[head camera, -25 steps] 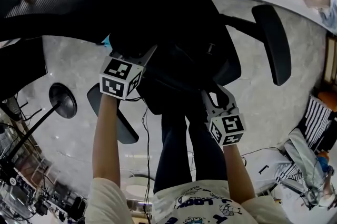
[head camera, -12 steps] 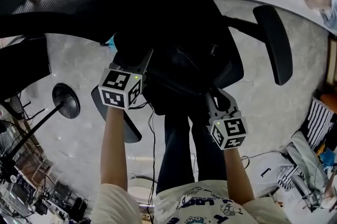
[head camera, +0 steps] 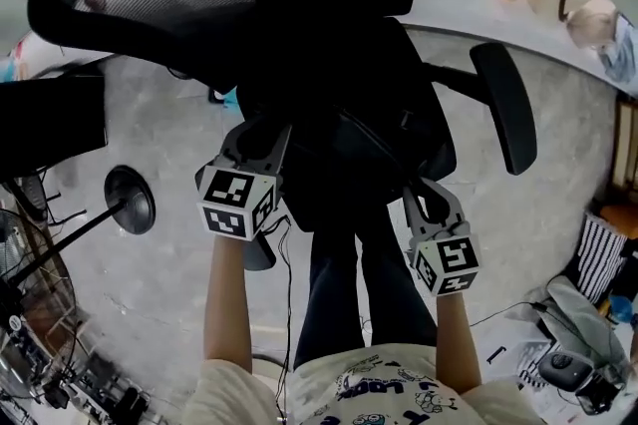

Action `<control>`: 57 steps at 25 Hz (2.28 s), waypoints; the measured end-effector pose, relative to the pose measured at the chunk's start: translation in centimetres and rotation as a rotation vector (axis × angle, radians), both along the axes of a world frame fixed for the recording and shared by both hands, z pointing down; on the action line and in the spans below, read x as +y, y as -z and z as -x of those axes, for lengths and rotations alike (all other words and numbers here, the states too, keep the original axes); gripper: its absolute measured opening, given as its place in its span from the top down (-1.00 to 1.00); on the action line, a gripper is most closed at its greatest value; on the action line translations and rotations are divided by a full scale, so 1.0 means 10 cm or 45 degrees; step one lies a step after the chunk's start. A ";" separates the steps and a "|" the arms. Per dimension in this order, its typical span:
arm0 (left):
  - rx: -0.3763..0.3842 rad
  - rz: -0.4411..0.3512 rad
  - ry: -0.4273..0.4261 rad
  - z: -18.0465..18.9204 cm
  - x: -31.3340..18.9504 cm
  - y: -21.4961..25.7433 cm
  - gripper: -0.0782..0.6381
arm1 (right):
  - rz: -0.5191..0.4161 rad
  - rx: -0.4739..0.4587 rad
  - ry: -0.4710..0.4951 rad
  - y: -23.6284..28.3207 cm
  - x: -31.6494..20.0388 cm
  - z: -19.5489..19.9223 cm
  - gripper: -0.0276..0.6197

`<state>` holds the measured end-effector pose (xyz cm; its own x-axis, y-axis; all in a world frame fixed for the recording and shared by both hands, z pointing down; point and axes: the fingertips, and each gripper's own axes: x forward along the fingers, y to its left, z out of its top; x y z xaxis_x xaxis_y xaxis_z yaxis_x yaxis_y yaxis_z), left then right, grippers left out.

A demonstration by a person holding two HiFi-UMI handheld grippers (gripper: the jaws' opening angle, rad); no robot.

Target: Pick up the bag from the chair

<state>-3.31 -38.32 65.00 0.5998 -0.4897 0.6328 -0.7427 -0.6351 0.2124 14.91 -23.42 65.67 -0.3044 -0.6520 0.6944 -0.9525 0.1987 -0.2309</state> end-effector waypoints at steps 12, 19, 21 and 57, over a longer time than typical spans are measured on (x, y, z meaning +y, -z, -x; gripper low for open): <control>0.032 -0.216 0.121 0.07 0.00 1.22 0.56 | -0.256 0.054 0.079 1.10 -0.47 -0.20 0.71; 0.065 -0.351 0.173 0.04 -0.07 1.89 0.57 | -0.399 0.049 0.089 1.71 -0.74 -0.31 0.70; 0.079 -0.401 0.198 0.07 -0.10 2.08 0.57 | -0.448 0.056 0.096 1.89 -0.82 -0.29 0.71; 0.203 -0.710 0.424 0.35 0.18 3.70 0.59 | -0.830 -0.009 0.177 3.50 -1.08 -0.13 0.70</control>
<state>-6.82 -36.50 28.01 0.4252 -0.8931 0.1471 -0.9048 -0.4238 0.0421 16.17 -34.25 30.63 -0.4190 -0.8922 0.1686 -0.9068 0.4206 -0.0280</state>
